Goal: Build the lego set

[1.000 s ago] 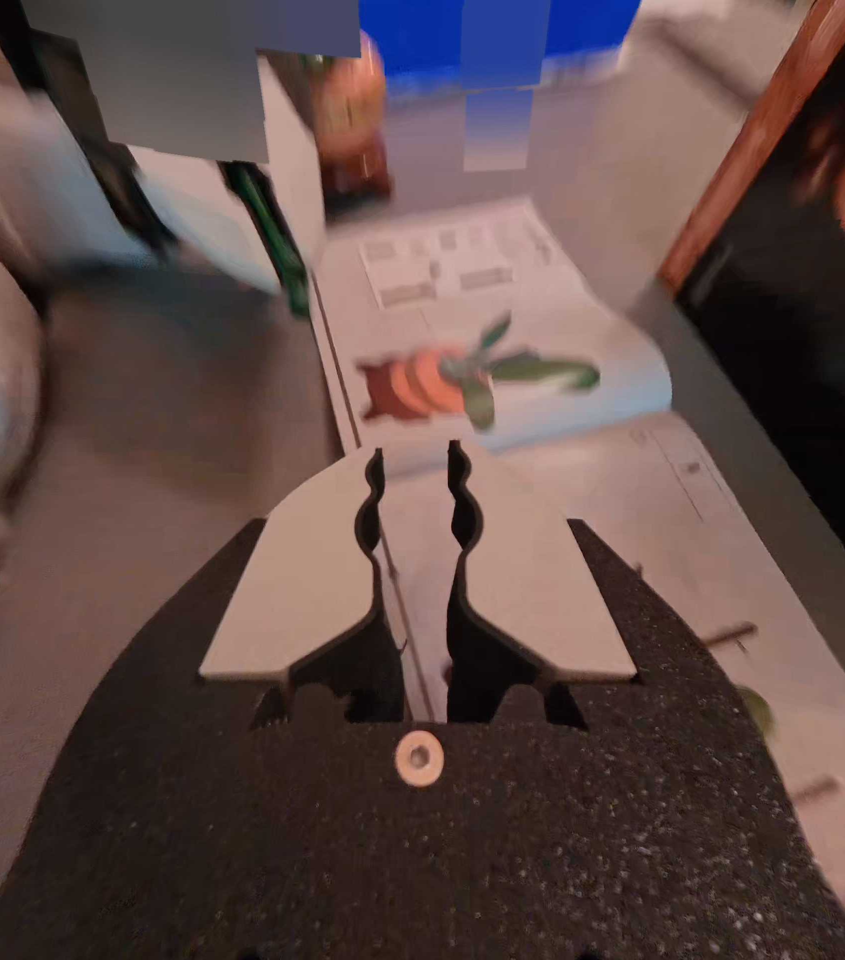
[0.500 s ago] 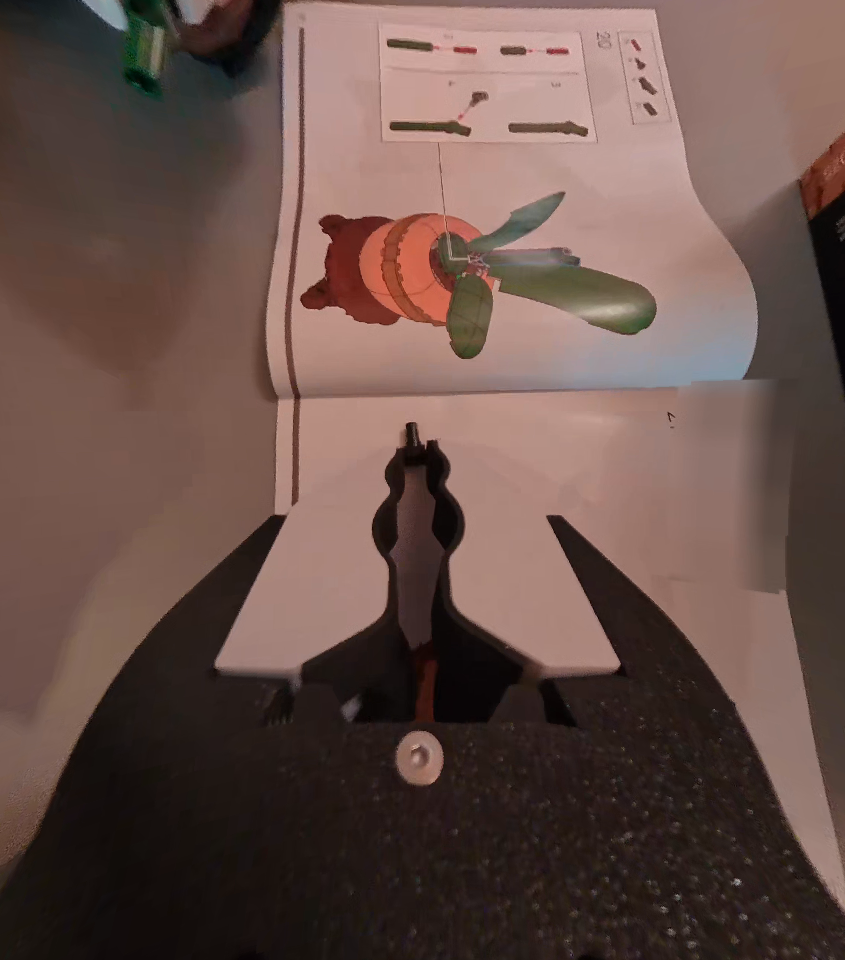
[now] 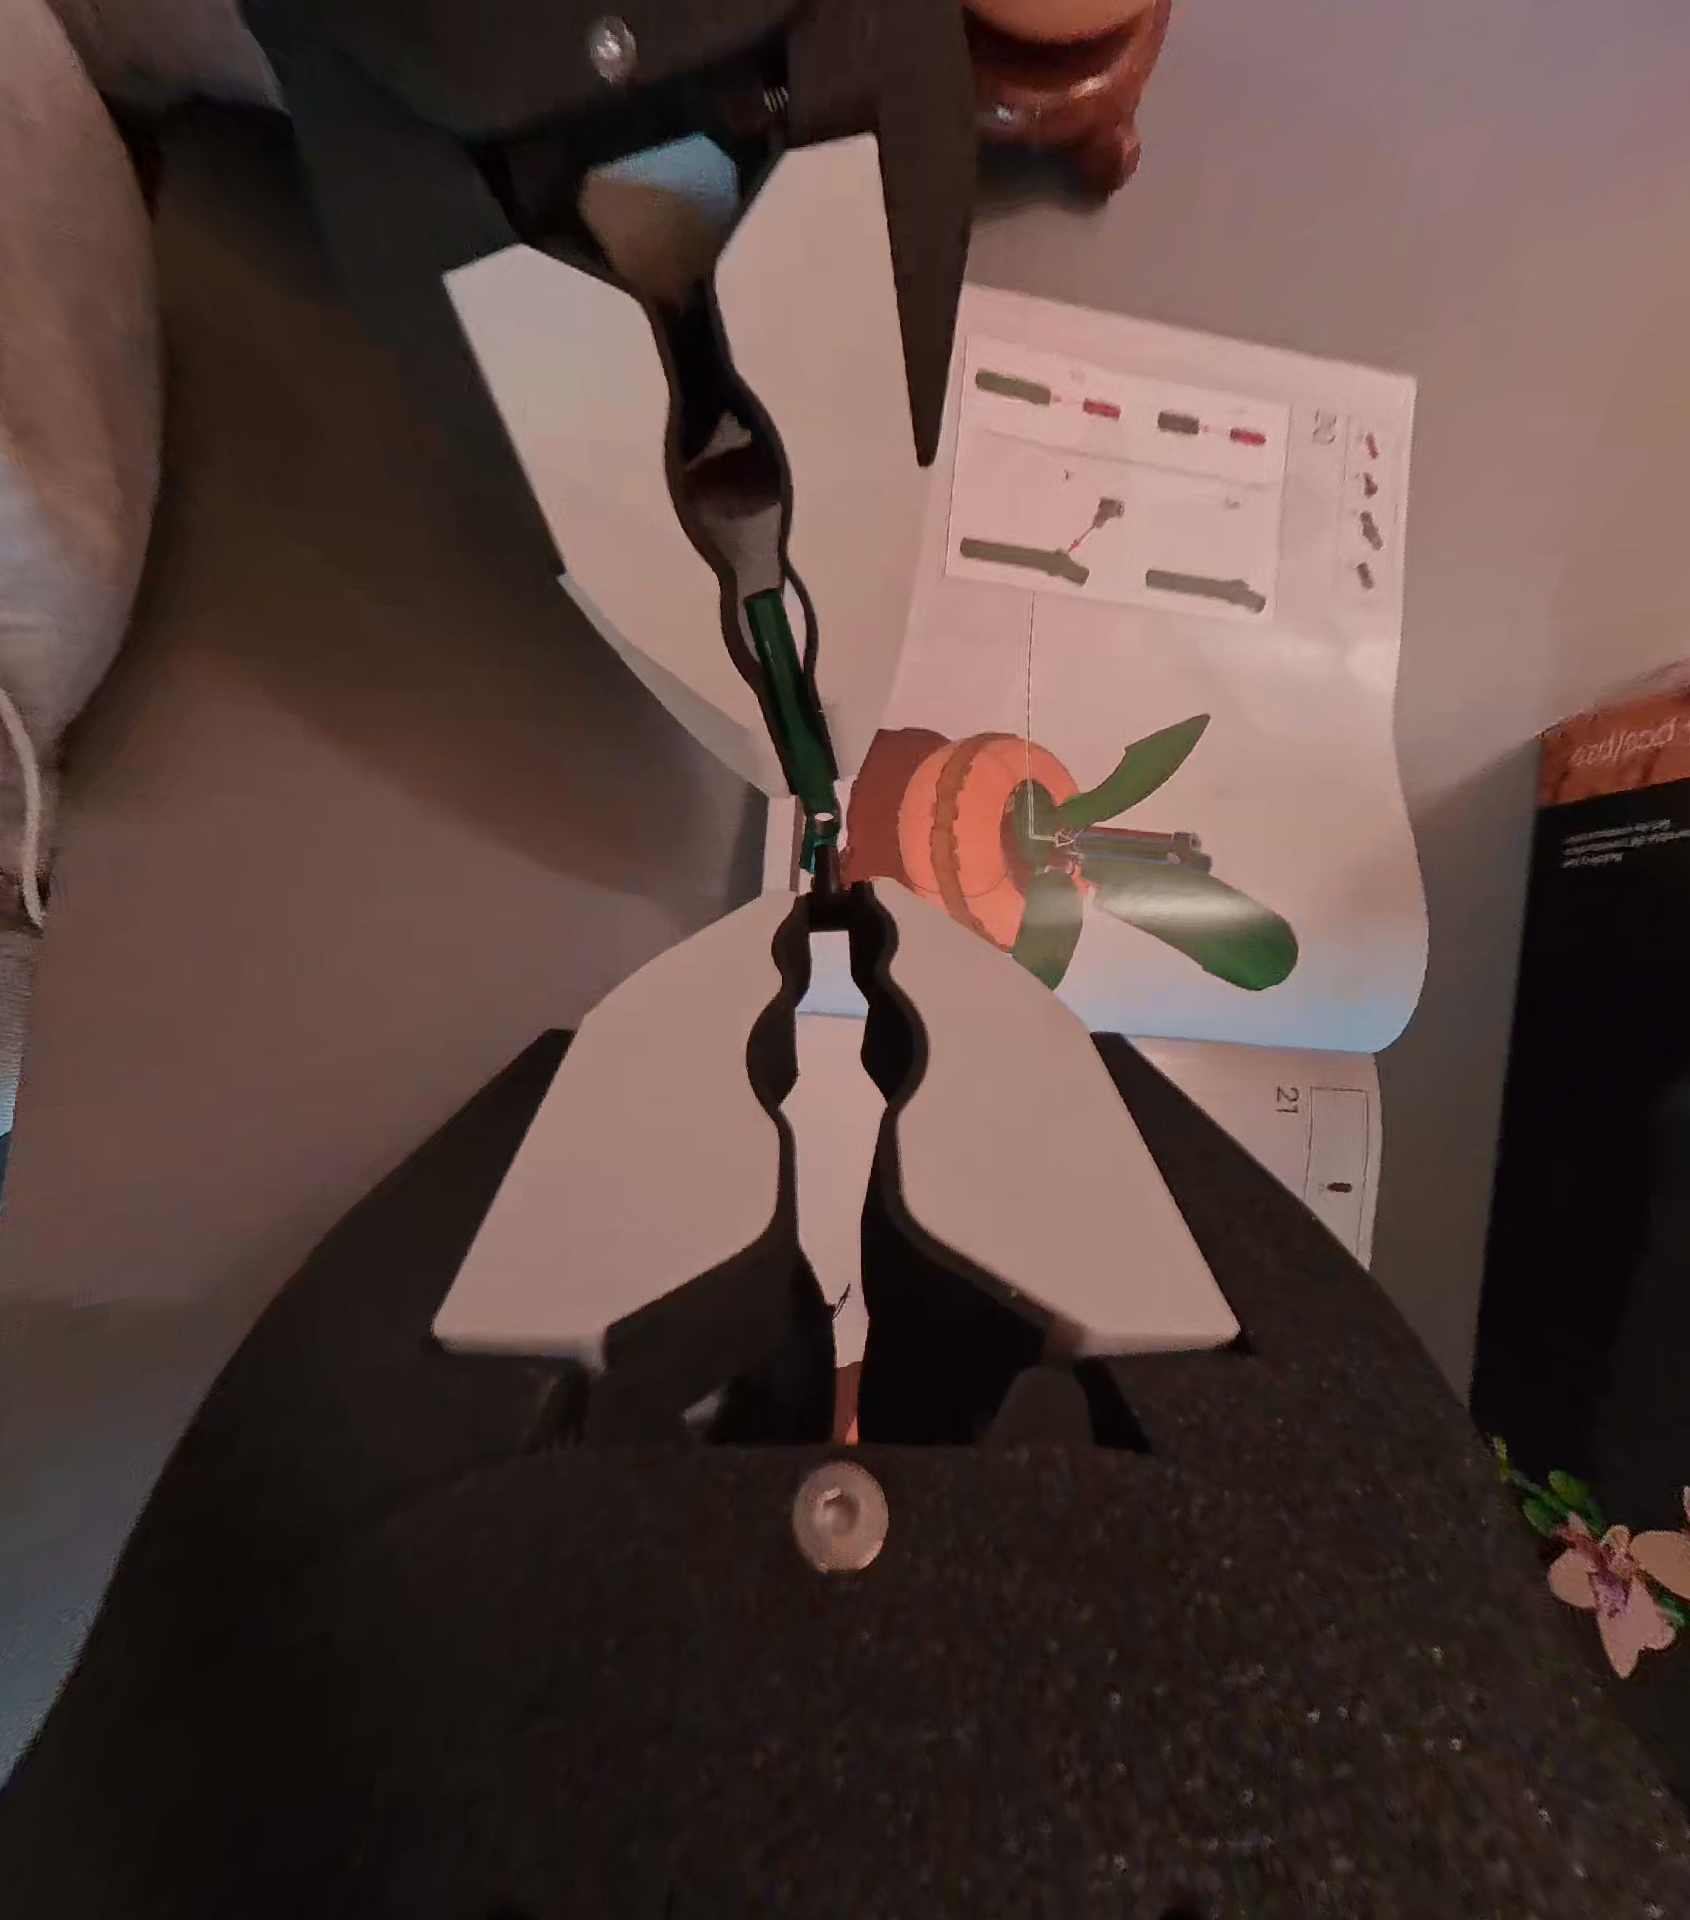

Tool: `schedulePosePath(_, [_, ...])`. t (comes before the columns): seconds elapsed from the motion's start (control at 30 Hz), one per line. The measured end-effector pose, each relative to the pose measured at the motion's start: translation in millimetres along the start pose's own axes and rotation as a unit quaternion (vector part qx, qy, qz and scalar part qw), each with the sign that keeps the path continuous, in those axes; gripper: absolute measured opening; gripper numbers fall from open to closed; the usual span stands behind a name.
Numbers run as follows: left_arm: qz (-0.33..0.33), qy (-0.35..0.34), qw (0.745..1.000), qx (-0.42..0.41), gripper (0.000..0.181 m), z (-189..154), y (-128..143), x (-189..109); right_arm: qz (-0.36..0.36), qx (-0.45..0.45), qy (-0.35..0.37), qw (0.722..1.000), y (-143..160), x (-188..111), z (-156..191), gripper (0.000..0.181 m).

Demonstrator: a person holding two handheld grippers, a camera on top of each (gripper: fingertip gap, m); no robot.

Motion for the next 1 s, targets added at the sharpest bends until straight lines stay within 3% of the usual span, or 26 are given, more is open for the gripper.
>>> schedulePosePath(0.7, [0.078,-0.055,0.989,0.113,0.006,-11,-2,14,0.083,-0.009,0.061,0.995,8,22,9,0.006])
schedulePosePath(1.0, [0.065,-0.033,0.995,0.07,0.006,-11,0,14,0.066,-0.014,0.073,0.995,9,22,12,0.006])
Point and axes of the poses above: each gripper's, where its closed fingertips meet, x out along the fingers, y out of its underside, z = x × y across the jaws, the point moved 5 cm from there along -x, back along the fingers
